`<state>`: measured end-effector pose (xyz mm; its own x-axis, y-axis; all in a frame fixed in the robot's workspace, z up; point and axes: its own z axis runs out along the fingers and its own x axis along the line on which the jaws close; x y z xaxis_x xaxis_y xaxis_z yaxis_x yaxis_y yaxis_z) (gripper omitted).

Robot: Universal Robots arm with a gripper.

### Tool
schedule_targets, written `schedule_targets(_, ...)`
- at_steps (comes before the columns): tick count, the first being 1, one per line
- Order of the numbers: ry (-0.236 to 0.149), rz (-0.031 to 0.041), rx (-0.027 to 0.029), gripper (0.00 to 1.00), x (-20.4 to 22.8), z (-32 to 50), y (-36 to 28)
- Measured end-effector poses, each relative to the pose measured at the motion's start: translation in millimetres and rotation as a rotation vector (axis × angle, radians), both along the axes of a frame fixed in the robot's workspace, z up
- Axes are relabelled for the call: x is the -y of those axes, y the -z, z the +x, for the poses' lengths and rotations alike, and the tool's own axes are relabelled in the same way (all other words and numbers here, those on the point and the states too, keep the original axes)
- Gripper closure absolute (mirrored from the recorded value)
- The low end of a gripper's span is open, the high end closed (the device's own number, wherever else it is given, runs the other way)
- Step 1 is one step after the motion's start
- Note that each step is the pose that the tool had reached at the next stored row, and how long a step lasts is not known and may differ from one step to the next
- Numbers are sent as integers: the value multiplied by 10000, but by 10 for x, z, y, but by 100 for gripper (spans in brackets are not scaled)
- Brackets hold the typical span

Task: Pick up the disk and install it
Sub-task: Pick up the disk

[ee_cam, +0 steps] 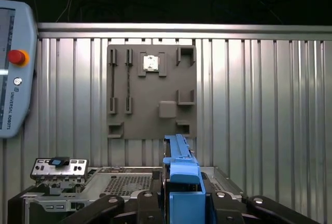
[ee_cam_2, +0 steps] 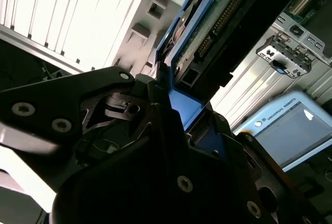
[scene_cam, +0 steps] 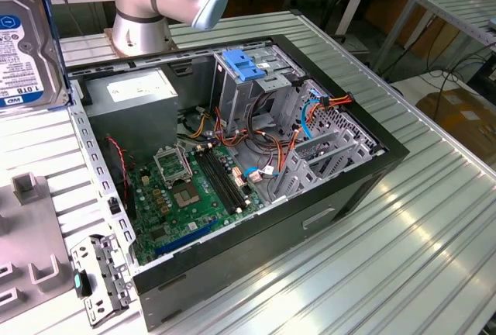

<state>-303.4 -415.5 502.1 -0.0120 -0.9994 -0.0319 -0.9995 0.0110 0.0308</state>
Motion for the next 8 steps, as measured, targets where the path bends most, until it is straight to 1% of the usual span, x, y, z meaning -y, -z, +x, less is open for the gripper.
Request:
schedule_targets(4, -1, 0, 0, 63, 17, 50, 1)
schedule_targets(8, -1, 0, -2, 63, 27, 137, 1)
